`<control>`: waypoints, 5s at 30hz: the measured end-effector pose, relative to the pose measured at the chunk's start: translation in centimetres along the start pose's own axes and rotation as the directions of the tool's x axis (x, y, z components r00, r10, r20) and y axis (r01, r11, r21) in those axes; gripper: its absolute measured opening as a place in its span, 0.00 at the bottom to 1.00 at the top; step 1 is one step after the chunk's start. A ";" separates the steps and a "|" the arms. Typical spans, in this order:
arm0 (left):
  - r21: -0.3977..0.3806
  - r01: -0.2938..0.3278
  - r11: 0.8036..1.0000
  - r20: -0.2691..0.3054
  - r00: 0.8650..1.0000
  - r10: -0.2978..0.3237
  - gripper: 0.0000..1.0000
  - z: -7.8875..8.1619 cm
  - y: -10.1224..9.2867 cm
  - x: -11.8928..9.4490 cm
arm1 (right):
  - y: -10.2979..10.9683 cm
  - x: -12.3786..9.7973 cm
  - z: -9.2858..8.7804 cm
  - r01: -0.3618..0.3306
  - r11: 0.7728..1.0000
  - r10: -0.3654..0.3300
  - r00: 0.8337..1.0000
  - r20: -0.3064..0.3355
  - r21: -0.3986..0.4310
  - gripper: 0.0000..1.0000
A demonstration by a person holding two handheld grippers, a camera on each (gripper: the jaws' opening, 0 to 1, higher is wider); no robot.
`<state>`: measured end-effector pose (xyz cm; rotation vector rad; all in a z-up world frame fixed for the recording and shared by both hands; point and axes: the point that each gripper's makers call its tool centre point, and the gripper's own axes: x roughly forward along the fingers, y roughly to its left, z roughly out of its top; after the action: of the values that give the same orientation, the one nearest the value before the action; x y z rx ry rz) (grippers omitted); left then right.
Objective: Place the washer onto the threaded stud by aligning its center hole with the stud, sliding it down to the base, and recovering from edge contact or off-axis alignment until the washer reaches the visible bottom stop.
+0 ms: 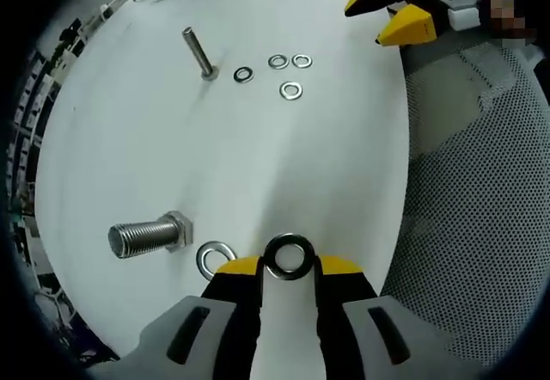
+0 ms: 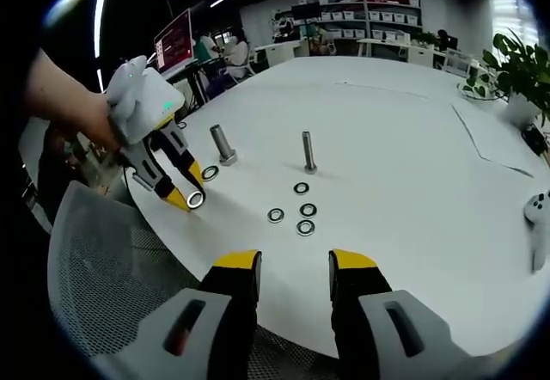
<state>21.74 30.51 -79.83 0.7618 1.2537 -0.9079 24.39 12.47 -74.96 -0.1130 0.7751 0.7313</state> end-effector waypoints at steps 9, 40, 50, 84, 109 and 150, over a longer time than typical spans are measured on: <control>-0.016 0.003 1.000 0.020 1.000 -0.002 0.21 0.1 0.1 0.1 | 0.1 0.0 -0.1 -0.003 1.000 0.003 1.000 -0.005 -0.002 0.34; -0.066 -0.006 0.998 -0.059 0.998 0.002 0.20 0.1 0.0 0.0 | -0.1 0.1 -0.3 0.004 1.000 -0.004 1.000 -0.015 -0.004 0.34; -0.092 -0.009 0.996 -0.013 1.000 0.008 0.19 0.1 0.1 -0.1 | -0.1 0.0 -0.2 0.004 1.000 -0.005 1.000 -0.012 -0.004 0.34; -0.100 -0.030 0.995 0.028 0.999 0.033 0.19 -0.2 0.9 -2.1 | 0.2 0.1 -0.3 -0.011 1.000 0.010 1.000 -0.018 -0.009 0.34; -0.136 -0.056 0.989 0.066 0.996 0.065 0.19 1.2 3.9 -5.2 | 0.1 0.1 -0.1 -0.009 1.000 0.009 1.000 -0.003 -0.006 0.34; -0.182 -0.114 0.977 0.105 0.985 0.135 0.19 2.4 9.1 -6.6 | 0.0 0.0 0.1 -0.002 1.000 0.002 1.000 0.004 -0.007 0.34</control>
<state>30.46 33.55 -72.95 0.6313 1.1529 -0.7188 24.42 12.51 -74.88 -0.1169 0.7692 0.7357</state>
